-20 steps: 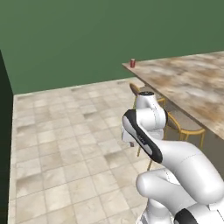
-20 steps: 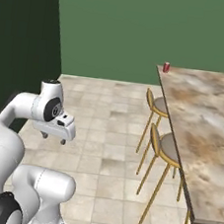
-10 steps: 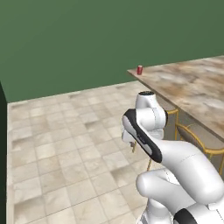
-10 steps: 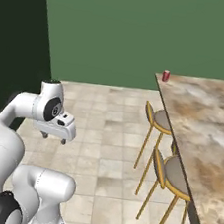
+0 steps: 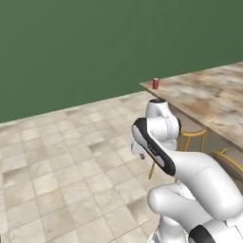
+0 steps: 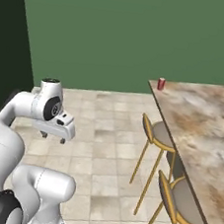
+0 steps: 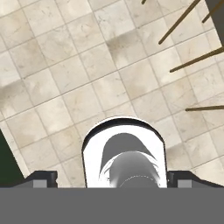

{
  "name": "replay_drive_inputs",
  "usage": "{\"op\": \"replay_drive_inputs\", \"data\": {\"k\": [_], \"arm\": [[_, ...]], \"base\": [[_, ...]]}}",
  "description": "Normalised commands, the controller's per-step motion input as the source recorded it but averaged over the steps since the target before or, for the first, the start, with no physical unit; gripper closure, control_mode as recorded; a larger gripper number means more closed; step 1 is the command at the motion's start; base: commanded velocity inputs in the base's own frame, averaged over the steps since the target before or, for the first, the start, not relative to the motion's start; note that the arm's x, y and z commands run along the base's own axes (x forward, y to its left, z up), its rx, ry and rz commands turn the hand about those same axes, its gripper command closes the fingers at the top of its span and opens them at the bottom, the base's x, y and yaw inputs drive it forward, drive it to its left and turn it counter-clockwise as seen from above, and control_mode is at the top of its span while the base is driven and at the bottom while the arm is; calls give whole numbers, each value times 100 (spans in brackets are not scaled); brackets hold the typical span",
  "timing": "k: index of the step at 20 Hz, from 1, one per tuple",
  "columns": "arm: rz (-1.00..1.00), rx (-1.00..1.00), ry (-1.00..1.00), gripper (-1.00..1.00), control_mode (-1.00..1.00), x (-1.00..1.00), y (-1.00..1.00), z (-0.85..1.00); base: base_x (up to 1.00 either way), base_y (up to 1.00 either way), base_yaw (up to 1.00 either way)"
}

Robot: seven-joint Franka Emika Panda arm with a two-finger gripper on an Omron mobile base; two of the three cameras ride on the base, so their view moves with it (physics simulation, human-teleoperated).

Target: Four empty soda cans are scattered around the kitchen. Gather all the cans and cluster them next to the stove for recycling.

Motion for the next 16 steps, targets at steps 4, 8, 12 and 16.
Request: {"op": "replay_drive_inputs", "data": {"k": [4, 8, 12, 16], "arm": [[0, 0, 0, -100, 100, 0, 0, 0], [0, 0, 0, -100, 100, 0, 0, 0], [0, 0, 0, -100, 100, 0, 0, 0], [0, 0, 0, -100, 100, 0, 0, 0]], "base": [[59, 46, -27], [53, 53, -26], [57, 46, -27], [45, 47, -28]]}}
